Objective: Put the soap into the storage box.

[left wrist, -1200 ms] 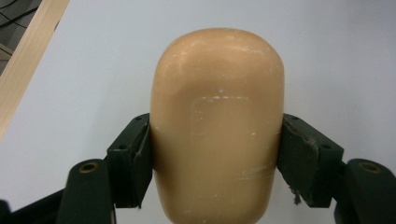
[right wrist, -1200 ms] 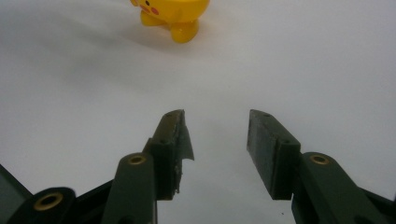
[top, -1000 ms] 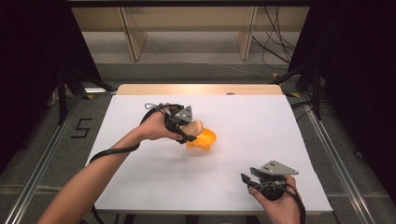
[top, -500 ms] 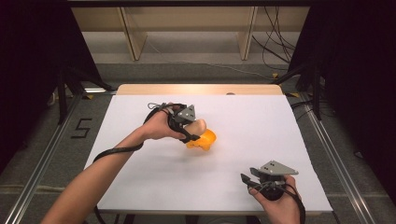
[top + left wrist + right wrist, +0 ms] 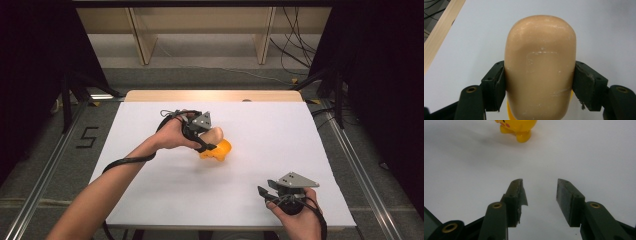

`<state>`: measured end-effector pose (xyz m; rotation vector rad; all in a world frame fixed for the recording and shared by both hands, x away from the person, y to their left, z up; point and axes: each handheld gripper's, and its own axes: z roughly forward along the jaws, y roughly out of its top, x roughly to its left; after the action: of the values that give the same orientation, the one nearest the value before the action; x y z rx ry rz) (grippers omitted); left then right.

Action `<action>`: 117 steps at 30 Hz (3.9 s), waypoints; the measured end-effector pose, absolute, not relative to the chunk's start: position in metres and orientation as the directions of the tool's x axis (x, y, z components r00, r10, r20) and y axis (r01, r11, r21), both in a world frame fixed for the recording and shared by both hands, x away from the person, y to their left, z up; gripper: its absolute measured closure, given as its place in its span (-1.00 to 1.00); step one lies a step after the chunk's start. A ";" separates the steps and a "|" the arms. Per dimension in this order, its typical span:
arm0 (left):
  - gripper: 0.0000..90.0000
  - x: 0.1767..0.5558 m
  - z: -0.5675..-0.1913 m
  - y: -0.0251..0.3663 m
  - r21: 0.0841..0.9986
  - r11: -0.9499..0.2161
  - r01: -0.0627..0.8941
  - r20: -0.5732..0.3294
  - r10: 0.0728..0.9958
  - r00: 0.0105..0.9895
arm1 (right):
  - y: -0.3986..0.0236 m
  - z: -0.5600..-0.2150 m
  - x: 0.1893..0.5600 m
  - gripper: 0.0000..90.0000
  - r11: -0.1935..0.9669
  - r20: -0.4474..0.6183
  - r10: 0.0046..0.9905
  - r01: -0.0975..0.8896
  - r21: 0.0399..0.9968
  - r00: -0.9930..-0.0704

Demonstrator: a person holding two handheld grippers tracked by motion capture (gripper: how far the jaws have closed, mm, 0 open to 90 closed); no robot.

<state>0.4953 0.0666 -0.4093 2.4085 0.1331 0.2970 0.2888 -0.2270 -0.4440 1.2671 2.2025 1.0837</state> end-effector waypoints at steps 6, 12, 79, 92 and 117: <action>-0.28 0.495 -0.410 0.065 0.665 -0.746 0.028 0.163 0.182 0.970 | -0.227 -0.444 0.289 0.26 0.297 0.055 0.849 0.560 0.773 -0.525; -0.28 0.496 -0.412 0.064 0.654 -0.756 0.027 0.154 0.168 0.974 | -0.226 -0.444 0.289 0.26 0.294 0.062 0.849 0.565 0.771 -0.525; -0.40 0.496 -0.409 0.061 0.656 -0.747 0.110 0.085 0.219 0.972 | -0.226 -0.446 0.289 0.23 0.297 0.067 0.841 0.562 0.772 -0.536; -0.47 0.463 -0.393 0.101 0.713 -0.678 0.179 0.070 0.323 0.944 | -0.222 -0.445 0.286 0.23 0.277 0.089 0.855 0.595 0.754 -0.510; -0.51 0.378 -0.454 0.216 0.713 -0.530 0.460 -0.064 0.603 0.795 | -0.217 -0.446 0.296 0.22 0.311 0.062 0.836 0.564 0.765 -0.546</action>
<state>0.3777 0.2160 -0.4537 2.2239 0.7820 0.2441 0.2955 -0.2166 -0.4461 1.2541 2.2379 1.0901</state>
